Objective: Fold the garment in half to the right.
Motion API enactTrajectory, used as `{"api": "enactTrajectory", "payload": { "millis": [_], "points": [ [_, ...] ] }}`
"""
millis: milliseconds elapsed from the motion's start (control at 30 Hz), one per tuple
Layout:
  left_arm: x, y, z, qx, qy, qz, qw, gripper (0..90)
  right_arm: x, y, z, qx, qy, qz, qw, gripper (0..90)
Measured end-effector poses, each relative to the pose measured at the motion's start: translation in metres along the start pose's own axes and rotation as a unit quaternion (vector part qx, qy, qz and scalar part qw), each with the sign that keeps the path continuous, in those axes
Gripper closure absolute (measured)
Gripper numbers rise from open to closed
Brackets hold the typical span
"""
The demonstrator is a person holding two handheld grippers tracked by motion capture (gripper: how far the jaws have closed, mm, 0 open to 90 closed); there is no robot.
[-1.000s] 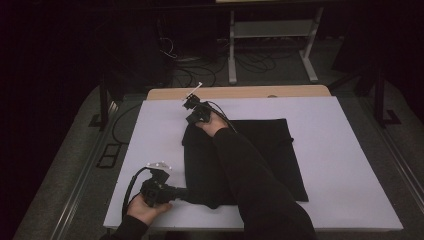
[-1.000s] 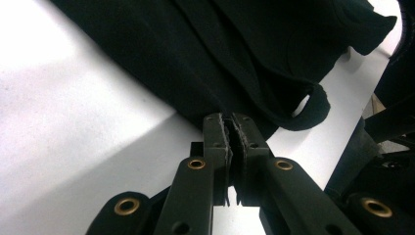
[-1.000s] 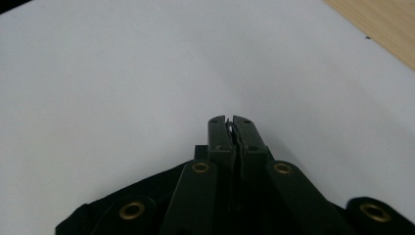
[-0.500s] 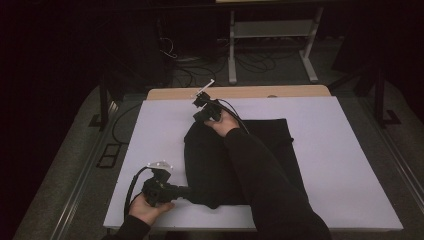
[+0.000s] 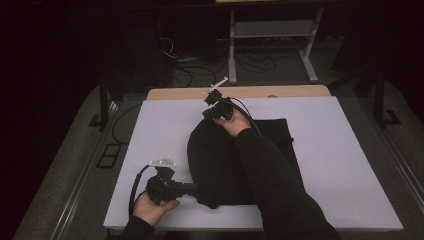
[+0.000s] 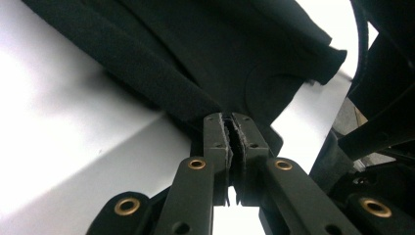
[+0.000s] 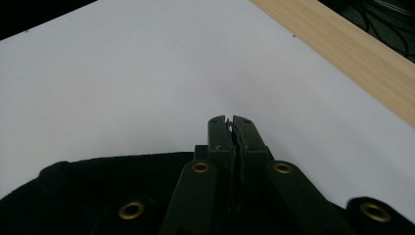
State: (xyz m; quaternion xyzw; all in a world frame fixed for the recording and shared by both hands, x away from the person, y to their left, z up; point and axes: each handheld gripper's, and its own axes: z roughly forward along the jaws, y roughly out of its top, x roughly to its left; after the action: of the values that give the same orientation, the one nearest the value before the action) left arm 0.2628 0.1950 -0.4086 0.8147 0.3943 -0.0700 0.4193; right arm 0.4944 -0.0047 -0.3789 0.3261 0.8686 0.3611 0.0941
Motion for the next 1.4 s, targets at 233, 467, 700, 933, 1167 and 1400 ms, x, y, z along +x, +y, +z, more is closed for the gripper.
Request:
{"api": "enactTrajectory", "payload": {
  "millis": [233, 467, 700, 933, 1167, 1400],
  "points": [
    [-0.01, 0.013, 0.006, -0.01, -0.02, 0.011, 0.9997, 84.4, -0.011, 0.0, -0.015, -0.019, -0.004, 0.01, 0.9998, 85.9],
    [-0.022, 0.03, 0.016, -0.019, -0.046, 0.023, 0.9985, 84.5, -0.017, -0.002, -0.028, -0.03, -0.012, 0.006, 0.9995, 85.8],
    [-0.03, 0.042, 0.025, -0.023, -0.062, 0.027, 0.9974, 84.5, -0.023, -0.007, -0.036, -0.029, -0.019, 0.008, 0.9994, 85.8],
    [-0.034, 0.049, 0.032, -0.019, -0.07, 0.034, 0.9968, 84.4, -0.031, -0.016, -0.047, -0.031, -0.027, 0.012, 0.9991, 85.7],
    [-0.041, 0.056, 0.039, -0.02, -0.078, 0.038, 0.996, 84.5, -0.043, -0.028, -0.057, -0.034, -0.037, 0.023, 0.9985, 85.7],
    [-0.047, 0.064, 0.054, -0.017, -0.089, 0.044, 0.9949, 84.5, -0.049, -0.036, -0.067, -0.037, -0.04, 0.027, 0.9982, 85.6]
  ]
}}
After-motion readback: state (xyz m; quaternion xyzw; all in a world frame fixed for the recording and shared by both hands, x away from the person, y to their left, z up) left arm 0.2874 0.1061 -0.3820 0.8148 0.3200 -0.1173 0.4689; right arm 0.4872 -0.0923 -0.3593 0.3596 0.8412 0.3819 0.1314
